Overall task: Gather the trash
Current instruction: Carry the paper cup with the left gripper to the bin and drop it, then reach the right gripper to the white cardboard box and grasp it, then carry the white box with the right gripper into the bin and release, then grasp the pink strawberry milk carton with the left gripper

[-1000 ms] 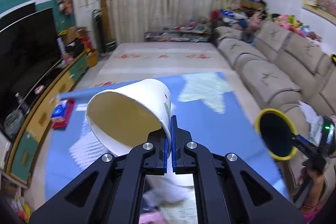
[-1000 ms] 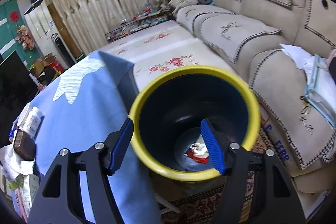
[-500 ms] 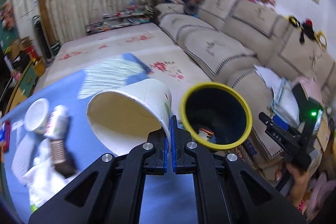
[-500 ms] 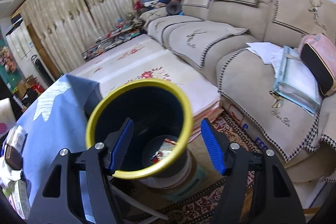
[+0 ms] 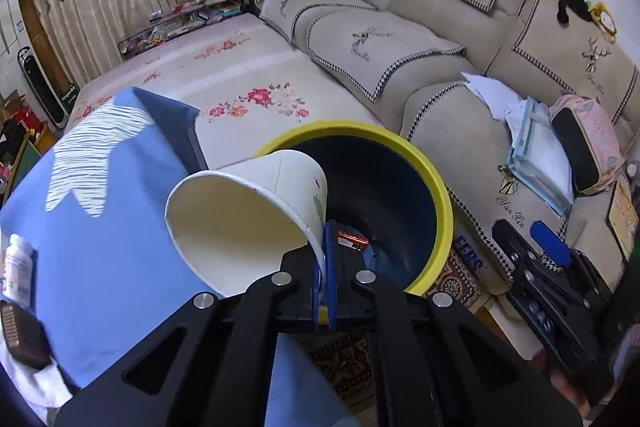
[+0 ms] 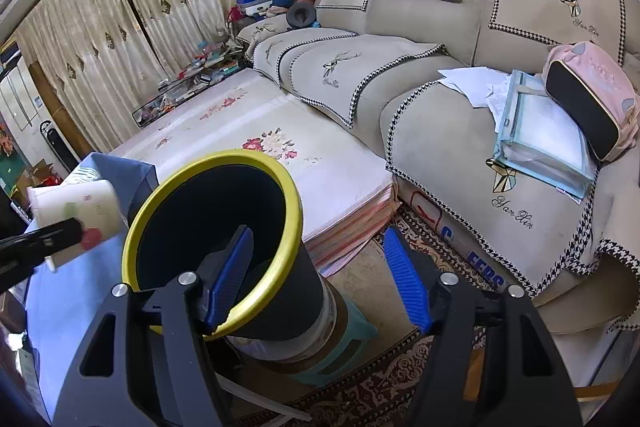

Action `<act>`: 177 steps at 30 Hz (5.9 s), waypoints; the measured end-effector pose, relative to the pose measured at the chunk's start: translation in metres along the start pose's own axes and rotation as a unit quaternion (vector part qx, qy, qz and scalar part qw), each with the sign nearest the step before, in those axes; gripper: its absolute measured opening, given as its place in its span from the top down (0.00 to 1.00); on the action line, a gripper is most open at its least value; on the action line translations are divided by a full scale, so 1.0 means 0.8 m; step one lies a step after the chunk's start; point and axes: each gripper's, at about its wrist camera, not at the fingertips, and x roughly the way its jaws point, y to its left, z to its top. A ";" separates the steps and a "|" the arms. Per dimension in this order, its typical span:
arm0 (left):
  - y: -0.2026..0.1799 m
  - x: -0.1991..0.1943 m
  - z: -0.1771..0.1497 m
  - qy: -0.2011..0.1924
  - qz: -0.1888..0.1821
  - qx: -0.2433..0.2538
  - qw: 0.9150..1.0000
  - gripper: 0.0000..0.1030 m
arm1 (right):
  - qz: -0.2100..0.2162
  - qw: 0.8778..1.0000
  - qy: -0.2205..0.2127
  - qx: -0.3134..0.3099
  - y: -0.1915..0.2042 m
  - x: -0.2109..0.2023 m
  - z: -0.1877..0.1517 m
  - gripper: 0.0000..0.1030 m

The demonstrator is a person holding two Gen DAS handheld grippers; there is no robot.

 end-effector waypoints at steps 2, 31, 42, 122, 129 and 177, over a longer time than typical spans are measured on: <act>-0.003 0.015 0.000 0.006 0.001 0.002 1.000 0.97 | -0.002 1.000 0.000 -0.001 -0.003 0.001 0.000 0.37; 0.252 -0.318 -0.160 -0.237 0.157 -0.176 0.942 0.05 | 0.076 0.989 0.009 -0.127 0.137 -0.047 -0.035 0.32; 0.382 -0.423 -0.324 -0.266 0.282 -0.283 0.877 0.05 | 0.223 0.941 0.063 -0.248 0.300 -0.107 -0.112 0.31; 0.380 -0.354 -0.323 -0.212 0.248 -0.283 0.902 0.05 | 0.201 0.934 0.064 -0.288 0.246 -0.110 -0.149 0.26; 0.374 -0.337 -0.313 -0.199 0.248 -0.274 0.908 0.05 | 0.128 0.964 0.031 -0.232 0.201 -0.053 -0.073 0.26; 0.315 -0.208 -0.366 -0.021 0.195 -0.230 0.953 0.11 | 0.100 0.978 0.021 -0.182 0.181 -0.039 -0.064 0.22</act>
